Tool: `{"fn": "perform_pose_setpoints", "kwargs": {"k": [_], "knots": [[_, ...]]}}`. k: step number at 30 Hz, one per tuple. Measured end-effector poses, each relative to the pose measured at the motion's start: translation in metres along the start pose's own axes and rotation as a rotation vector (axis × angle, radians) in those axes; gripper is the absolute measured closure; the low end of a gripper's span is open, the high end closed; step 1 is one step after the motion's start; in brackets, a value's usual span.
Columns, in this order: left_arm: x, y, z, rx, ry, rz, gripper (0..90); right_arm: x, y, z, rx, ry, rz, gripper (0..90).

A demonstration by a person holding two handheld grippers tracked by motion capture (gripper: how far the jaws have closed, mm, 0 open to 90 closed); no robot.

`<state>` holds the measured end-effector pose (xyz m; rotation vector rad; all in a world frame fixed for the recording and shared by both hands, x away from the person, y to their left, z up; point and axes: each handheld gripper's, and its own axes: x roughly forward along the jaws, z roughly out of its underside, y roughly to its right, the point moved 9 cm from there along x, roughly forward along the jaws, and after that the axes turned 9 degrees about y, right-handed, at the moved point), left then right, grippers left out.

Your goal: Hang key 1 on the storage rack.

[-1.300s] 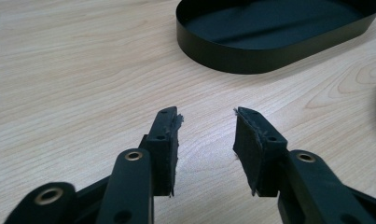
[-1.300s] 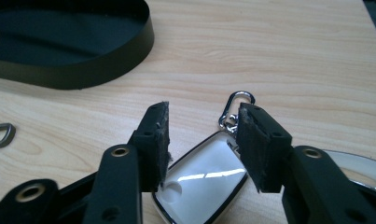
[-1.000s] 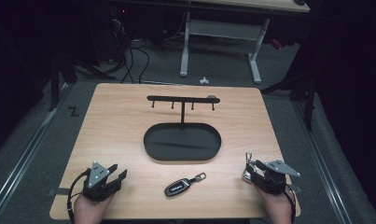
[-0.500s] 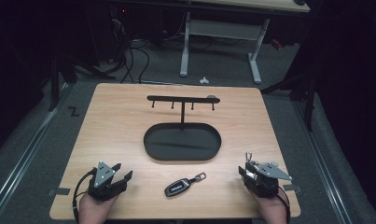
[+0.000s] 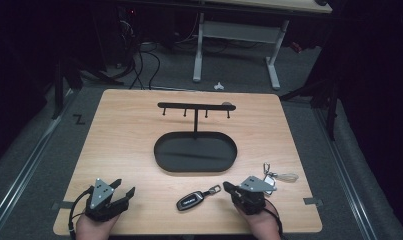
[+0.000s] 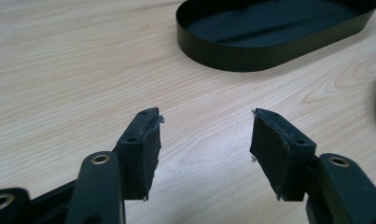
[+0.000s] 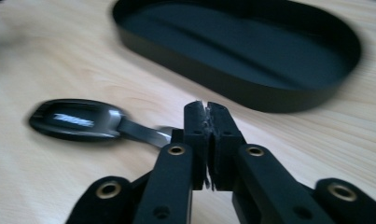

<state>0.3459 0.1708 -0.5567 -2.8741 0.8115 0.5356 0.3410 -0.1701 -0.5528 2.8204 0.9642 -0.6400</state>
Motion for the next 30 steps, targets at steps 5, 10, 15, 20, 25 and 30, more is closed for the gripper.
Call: {"fn": "perform_pose_setpoints", "kwargs": {"k": [5, 10, 15, 20, 25, 30], "knots": [[-0.014, -0.008, 0.007, -0.002, -0.009, -0.034, 41.7, 0.024, -0.037, 0.001, -0.061, -0.043, -0.100, 89.9], [-0.021, -0.012, 0.012, -0.005, -0.018, -0.052, 41.5, 0.036, -0.057, 0.002, -0.095, -0.062, -0.160, 90.0], [-0.024, -0.013, 0.014, -0.011, -0.020, -0.061, 41.1, 0.044, -0.074, 0.006, -0.122, -0.091, -0.205, 90.0], [-0.021, -0.011, 0.013, -0.008, -0.021, -0.053, 41.0, 0.045, -0.078, 0.011, -0.150, -0.111, -0.214, 90.0], [-0.013, -0.005, 0.008, 0.004, -0.014, -0.030, 41.0, 0.039, -0.074, 0.014, -0.149, -0.107, -0.202, 90.0], [-0.004, 0.001, 0.004, 0.017, -0.011, -0.007, 41.0, 0.031, -0.069, 0.018, -0.167, -0.115, -0.185, 90.0]]}}
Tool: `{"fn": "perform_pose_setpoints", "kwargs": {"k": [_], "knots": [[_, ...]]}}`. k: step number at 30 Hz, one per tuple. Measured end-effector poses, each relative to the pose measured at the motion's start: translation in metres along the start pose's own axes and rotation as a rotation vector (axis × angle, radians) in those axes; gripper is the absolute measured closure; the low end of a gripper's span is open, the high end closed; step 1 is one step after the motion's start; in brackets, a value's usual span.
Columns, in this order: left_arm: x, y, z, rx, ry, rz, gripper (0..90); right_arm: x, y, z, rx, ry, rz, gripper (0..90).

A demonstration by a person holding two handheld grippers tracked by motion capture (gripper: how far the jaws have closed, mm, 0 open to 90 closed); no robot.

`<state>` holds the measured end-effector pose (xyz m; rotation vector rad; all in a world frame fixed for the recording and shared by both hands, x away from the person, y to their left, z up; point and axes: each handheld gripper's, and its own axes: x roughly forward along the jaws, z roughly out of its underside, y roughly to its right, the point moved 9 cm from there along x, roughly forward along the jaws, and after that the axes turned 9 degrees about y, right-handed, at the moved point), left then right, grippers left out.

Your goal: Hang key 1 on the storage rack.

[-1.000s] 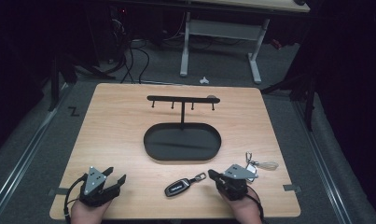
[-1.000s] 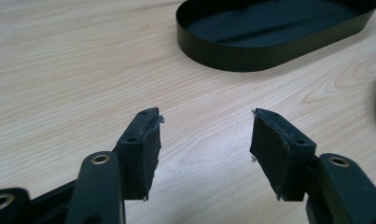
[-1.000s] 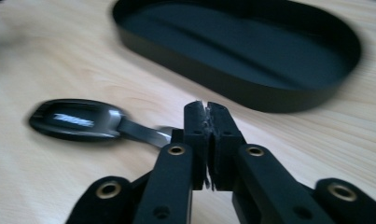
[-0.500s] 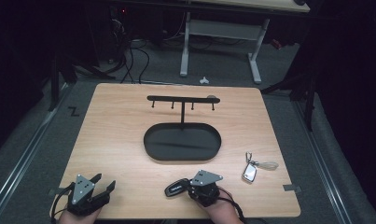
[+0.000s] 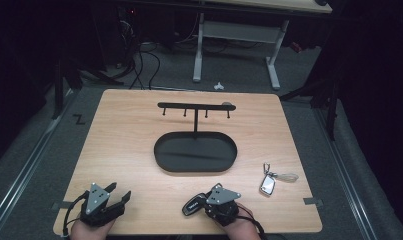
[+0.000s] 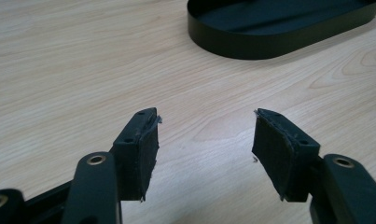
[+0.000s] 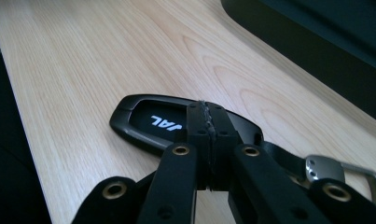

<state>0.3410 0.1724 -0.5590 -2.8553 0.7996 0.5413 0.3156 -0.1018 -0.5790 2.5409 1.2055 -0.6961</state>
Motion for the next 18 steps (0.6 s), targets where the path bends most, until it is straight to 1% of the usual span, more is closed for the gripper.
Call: {"fn": "perform_pose_setpoints", "kwargs": {"k": [1, 2, 4, 5, 7, 9, 10, 11, 12, 13, 14, 15, 16, 17, 18], "knots": [[0.002, 0.002, -0.001, 0.003, 0.000, 0.006, 40.9, -0.004, 0.002, 0.004, 0.005, -0.003, 0.010, 89.9], [0.006, 0.004, -0.003, 0.007, 0.002, 0.015, 40.9, -0.004, 0.002, 0.004, 0.005, -0.003, 0.010, 89.9], [0.014, 0.009, -0.007, 0.014, 0.005, 0.033, 40.9, -0.013, 0.008, 0.010, 0.011, -0.008, 0.038, 89.8], [0.016, 0.010, -0.008, 0.019, 0.004, 0.042, 40.9, -0.015, 0.010, 0.012, 0.016, -0.007, 0.045, 89.7], [0.019, 0.012, -0.009, 0.021, 0.004, 0.048, 40.9, -0.021, 0.014, 0.015, 0.025, -0.007, 0.063, 89.6], [0.028, 0.018, -0.013, 0.031, 0.004, 0.068, 40.9, -0.027, 0.019, 0.019, 0.036, -0.008, 0.085, 89.5], [0.028, 0.018, -0.013, 0.031, 0.004, 0.068, 40.9, -0.030, 0.022, 0.020, 0.040, -0.005, 0.093, 89.4], [0.031, 0.019, -0.014, 0.035, 0.004, 0.075, 40.9, -0.030, 0.022, 0.020, 0.040, -0.005, 0.093, 89.4], [0.036, 0.023, -0.017, 0.041, 0.003, 0.086, 40.9, -0.037, 0.026, 0.024, 0.054, -0.006, 0.112, 89.3], [0.036, 0.023, -0.017, 0.041, 0.003, 0.086, 40.9, -0.037, 0.026, 0.024, 0.054, -0.006, 0.112, 89.3], [0.039, 0.025, -0.017, 0.048, -0.001, 0.092, 40.6, -0.044, 0.026, 0.024, 0.073, 0.008, 0.107, 89.5], [0.041, 0.026, -0.018, 0.053, -0.001, 0.094, 40.6, -0.044, 0.026, 0.024, 0.073, 0.008, 0.107, 89.5], [0.046, 0.030, -0.019, 0.061, -0.005, 0.104, 40.3, -0.048, 0.024, 0.025, 0.075, 0.011, 0.107, 89.5], [0.046, 0.030, -0.019, 0.061, -0.005, 0.104, 40.2, -0.049, 0.023, 0.025, 0.072, 0.011, 0.109, 89.4], [0.050, 0.032, -0.021, 0.062, -0.003, 0.108, 40.1, -0.050, 0.022, 0.026, 0.073, 0.011, 0.107, 89.4]]}}
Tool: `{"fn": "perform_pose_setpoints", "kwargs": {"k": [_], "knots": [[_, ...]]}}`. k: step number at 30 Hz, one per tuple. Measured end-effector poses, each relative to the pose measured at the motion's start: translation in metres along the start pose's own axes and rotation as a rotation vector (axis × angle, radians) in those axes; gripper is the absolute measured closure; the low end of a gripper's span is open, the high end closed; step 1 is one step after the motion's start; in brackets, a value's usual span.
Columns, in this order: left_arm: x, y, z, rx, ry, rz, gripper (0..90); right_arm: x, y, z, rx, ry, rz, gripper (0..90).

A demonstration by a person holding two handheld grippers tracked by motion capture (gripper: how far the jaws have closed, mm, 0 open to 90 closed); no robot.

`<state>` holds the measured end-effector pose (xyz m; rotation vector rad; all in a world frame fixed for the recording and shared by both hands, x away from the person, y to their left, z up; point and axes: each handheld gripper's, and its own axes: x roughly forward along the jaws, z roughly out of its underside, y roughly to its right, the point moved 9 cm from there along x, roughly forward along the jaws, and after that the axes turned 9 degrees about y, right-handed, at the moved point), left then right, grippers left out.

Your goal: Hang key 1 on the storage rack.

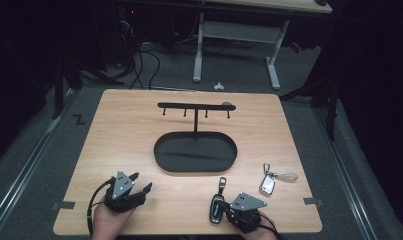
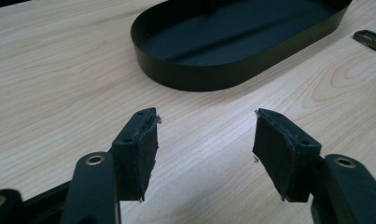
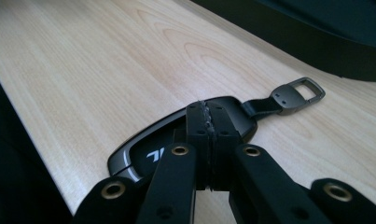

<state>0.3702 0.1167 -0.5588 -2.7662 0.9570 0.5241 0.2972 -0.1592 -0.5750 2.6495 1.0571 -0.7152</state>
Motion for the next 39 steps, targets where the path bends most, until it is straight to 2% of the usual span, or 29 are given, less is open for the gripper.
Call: {"fn": "perform_pose_setpoints", "kwargs": {"k": [7, 14, 18, 21, 25, 29, 39], "knots": [[0.008, 0.004, -0.004, 0.011, -0.001, 0.008, 39.6, -0.005, -0.001, 0.004, 0.000, 0.005, 0.003, 89.5], [0.006, 0.003, -0.002, 0.009, -0.002, 0.006, 39.6, -0.010, 0.018, 0.008, 0.005, -0.007, 0.057, 89.5], [0.004, 0.001, -0.002, 0.001, 0.002, 0.002, 39.6, -0.011, 0.024, 0.008, 0.015, -0.004, 0.066, 89.4], [0.003, 0.000, -0.002, -0.001, 0.003, 0.001, 39.6, -0.013, 0.024, 0.008, 0.020, -0.006, 0.067, 89.0], [0.007, 0.000, -0.005, -0.006, 0.010, -0.002, 39.5, -0.017, 0.015, 0.010, 0.026, -0.011, 0.045, 89.0], [0.011, 0.002, -0.008, -0.005, 0.014, 0.004, 39.4, -0.019, 0.013, 0.013, 0.025, -0.023, 0.048, 89.1], [0.016, 0.004, -0.009, 0.001, 0.009, 0.018, 39.3, -0.022, 0.027, 0.021, 0.043, -0.037, 0.088, 89.3]]}}
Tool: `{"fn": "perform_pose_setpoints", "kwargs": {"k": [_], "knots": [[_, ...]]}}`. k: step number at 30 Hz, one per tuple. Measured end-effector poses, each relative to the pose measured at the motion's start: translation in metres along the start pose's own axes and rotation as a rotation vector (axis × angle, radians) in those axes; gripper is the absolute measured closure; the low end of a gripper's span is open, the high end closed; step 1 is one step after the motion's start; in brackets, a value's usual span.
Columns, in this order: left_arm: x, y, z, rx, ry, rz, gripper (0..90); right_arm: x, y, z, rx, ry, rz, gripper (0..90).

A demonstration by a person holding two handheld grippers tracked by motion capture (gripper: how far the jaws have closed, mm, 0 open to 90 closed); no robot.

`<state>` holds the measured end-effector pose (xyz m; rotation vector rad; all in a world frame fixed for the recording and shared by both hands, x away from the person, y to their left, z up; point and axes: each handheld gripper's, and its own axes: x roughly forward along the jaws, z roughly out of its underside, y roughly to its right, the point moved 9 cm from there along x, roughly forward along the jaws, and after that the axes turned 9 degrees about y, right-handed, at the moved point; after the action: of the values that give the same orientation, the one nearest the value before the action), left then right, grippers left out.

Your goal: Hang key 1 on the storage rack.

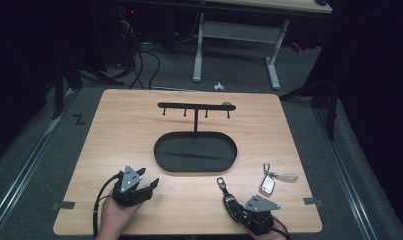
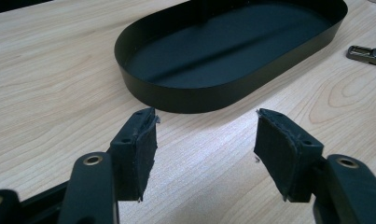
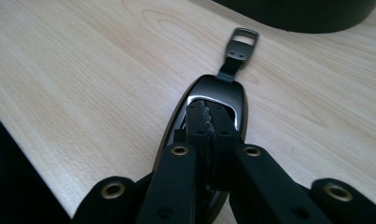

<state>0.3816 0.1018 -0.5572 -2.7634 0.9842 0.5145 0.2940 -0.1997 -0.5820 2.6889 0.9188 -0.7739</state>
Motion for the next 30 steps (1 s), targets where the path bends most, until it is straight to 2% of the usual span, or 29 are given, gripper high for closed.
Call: {"fn": "perform_pose_setpoints", "kwargs": {"k": [6, 10, 15, 21, 26, 30], "knots": [[-0.003, -0.001, 0.002, 0.001, -0.006, -0.002, 39.3, 0.000, 0.014, 0.001, 0.020, 0.003, 0.029, 89.3], [-0.005, -0.002, 0.003, -0.005, -0.005, -0.005, 39.3, 0.000, 0.019, 0.000, 0.021, 0.007, 0.039, 89.2], [-0.006, -0.004, 0.004, -0.007, -0.006, -0.009, 39.3, 0.001, 0.019, 0.000, 0.027, 0.004, 0.036, 88.8], [-0.007, -0.004, 0.005, -0.005, -0.009, -0.011, 39.3, -0.003, 0.020, -0.008, 0.029, 0.036, 0.042, 88.3], [-0.011, -0.005, 0.008, -0.005, -0.013, -0.015, 39.3, -0.007, 0.034, -0.011, 0.054, 0.053, 0.078, 88.0], [-0.018, -0.007, 0.014, -0.011, -0.025, -0.023, 39.2, -0.007, 0.054, -0.014, 0.092, 0.049, 0.114, 83.5]]}}
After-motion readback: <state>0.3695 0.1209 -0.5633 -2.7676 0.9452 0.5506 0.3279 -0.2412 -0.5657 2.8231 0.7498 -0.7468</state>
